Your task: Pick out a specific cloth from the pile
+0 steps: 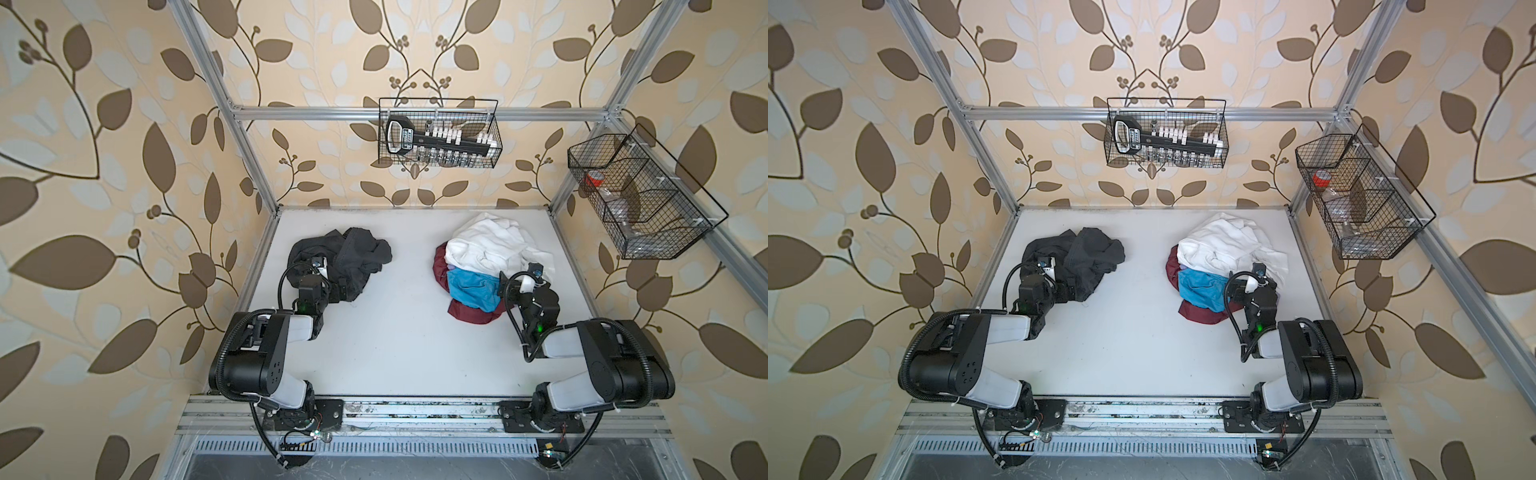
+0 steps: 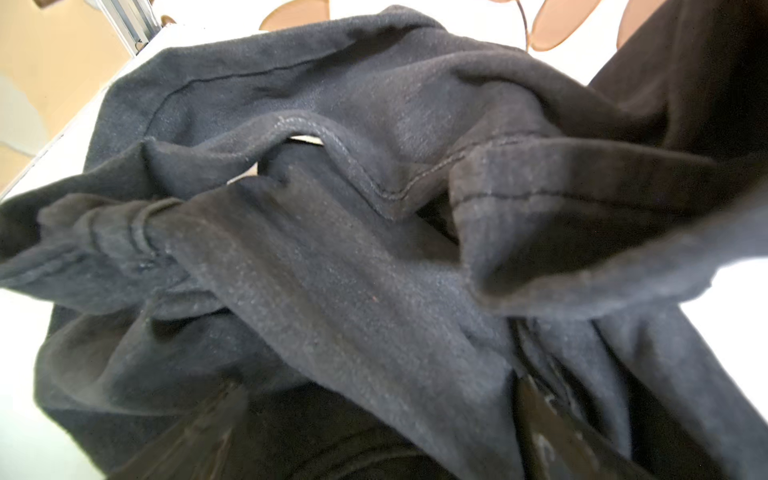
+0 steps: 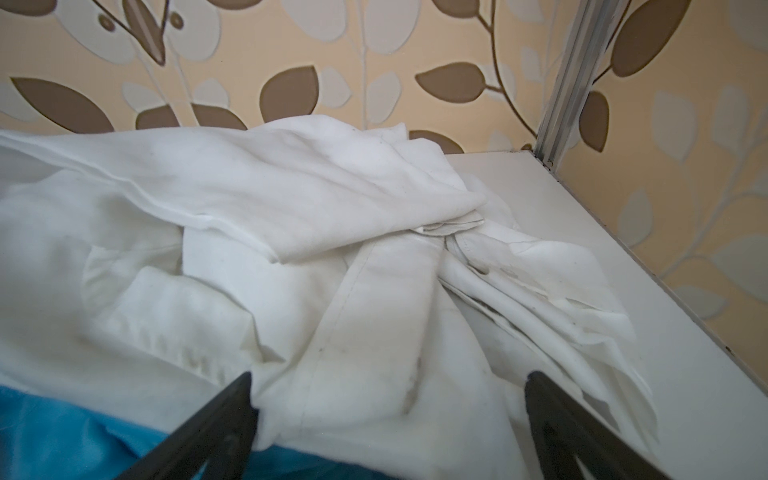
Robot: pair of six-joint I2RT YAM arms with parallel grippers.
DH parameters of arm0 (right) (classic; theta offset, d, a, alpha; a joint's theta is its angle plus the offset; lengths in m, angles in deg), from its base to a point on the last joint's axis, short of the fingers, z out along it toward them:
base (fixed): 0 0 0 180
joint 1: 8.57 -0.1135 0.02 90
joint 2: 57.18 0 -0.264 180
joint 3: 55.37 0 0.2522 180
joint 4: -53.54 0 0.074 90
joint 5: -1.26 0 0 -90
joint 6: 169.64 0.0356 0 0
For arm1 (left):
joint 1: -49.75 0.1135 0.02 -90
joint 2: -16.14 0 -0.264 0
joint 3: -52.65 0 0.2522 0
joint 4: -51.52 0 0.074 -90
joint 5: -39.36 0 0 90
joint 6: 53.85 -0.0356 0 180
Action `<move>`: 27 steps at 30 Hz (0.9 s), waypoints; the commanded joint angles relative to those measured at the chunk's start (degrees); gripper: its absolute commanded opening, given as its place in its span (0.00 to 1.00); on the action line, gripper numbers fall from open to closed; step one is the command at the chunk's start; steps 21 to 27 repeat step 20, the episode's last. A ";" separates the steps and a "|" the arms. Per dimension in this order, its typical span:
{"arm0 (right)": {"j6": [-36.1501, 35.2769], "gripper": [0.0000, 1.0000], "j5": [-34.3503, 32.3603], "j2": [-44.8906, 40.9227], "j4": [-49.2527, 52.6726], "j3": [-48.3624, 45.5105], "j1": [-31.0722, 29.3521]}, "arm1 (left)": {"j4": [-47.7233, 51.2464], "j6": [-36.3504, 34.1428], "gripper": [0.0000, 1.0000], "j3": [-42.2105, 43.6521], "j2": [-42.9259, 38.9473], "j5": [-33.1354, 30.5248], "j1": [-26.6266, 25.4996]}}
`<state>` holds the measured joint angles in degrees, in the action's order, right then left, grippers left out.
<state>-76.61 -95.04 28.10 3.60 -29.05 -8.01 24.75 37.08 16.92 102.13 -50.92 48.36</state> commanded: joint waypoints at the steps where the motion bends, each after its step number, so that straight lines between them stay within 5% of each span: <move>1: 0.66 1.00 0.94 0.42 -1.38 0.69 0.19 | -0.80 -0.91 0.99 -0.79 -0.11 -1.02 0.81; 27: 0.67 1.00 0.91 0.42 -1.51 0.67 0.18 | -0.69 -0.75 0.99 -0.88 -0.03 -1.06 0.84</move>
